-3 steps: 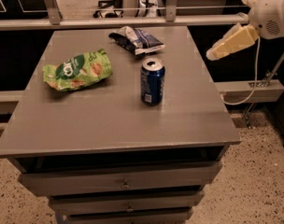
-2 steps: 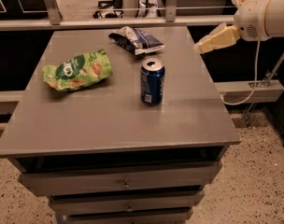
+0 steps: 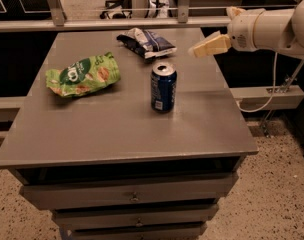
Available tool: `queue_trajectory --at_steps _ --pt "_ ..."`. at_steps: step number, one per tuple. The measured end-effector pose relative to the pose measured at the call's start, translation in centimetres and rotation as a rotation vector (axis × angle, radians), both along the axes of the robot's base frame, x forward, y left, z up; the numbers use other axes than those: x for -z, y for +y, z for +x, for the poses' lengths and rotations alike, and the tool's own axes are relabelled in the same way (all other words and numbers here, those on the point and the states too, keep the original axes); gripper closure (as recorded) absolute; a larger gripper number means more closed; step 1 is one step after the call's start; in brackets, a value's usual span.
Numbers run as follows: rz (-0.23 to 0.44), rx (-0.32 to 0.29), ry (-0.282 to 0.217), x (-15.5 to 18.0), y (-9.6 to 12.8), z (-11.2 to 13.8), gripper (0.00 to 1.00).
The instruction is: Move blue chip bag near pepsi can
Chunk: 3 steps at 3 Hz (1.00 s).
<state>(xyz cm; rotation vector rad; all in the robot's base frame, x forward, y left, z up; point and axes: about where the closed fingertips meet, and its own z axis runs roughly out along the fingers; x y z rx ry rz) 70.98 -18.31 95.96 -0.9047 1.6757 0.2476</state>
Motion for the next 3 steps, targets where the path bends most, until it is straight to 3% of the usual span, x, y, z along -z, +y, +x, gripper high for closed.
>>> queue_trajectory --at_steps 2,3 --pt "0.024 -0.074 0.071 5.0 4.6 4.0 0.00" --pt "0.036 -0.065 0.119 6.8 6.7 7.1 0.00"
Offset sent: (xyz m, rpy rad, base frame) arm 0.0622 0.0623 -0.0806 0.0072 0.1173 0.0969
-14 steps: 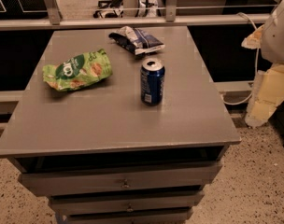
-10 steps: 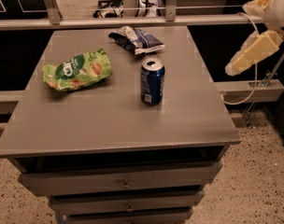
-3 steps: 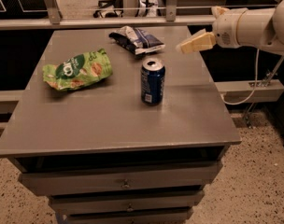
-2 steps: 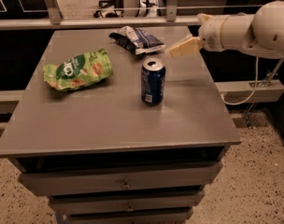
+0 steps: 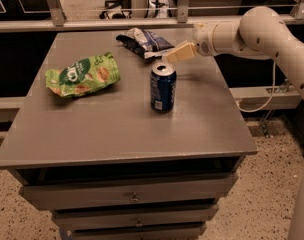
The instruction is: Move blue chip bag near pepsi can
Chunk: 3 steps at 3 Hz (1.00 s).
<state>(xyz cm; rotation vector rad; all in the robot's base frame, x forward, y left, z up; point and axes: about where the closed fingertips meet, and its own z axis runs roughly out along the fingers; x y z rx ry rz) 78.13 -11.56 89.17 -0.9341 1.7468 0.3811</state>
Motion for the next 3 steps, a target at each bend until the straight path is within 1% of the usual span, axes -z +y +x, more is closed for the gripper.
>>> queue_trajectory --at_steps 1,2,3 --pt "0.011 -0.003 0.036 0.7 1.6 1.6 0.00" --pt "0.003 -0.054 0.085 1.8 3.7 2.4 0.00" --pt "0.000 -0.092 0.099 2.4 4.8 3.0 0.00"
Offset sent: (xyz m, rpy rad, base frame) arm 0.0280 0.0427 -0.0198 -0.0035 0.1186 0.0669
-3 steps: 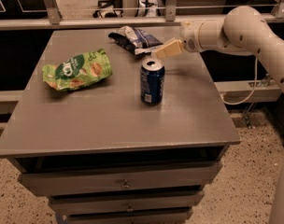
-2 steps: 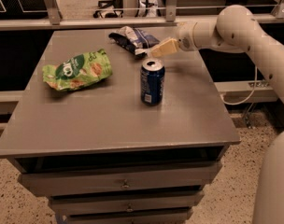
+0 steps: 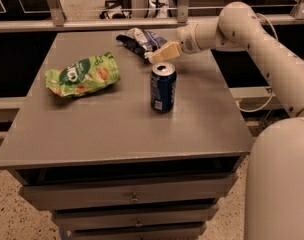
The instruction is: Move blue chip bag near pepsi can
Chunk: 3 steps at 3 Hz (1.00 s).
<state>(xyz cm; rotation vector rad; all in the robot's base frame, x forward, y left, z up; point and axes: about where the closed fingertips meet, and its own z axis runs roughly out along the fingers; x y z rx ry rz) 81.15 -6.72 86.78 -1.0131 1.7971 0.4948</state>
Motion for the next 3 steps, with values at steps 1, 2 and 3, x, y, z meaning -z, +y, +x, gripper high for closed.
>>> queue_trajectory --at_steps 1,2,3 --pt "-0.004 -0.030 0.010 0.58 0.48 0.56 0.03" --pt "-0.005 -0.053 0.018 0.94 0.61 0.87 0.19" --pt "-0.014 -0.081 0.021 1.09 0.98 0.94 0.42"
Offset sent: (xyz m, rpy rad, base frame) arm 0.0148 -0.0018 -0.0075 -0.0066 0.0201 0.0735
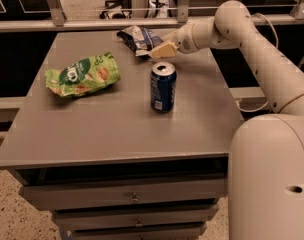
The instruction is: Move blue chip bag near pepsi can
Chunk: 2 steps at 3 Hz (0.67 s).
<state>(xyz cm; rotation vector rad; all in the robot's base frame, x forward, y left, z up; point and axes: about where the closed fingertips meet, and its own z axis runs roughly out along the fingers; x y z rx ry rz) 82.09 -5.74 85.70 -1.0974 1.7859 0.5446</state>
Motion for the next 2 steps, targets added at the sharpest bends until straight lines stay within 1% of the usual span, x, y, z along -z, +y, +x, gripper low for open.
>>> queue_trajectory --at_steps 1,2 --pt "-0.019 -0.022 0.001 0.02 0.18 -0.09 0.73" --pt "-0.029 -0.025 0.005 0.14 0.15 -0.24 0.97"
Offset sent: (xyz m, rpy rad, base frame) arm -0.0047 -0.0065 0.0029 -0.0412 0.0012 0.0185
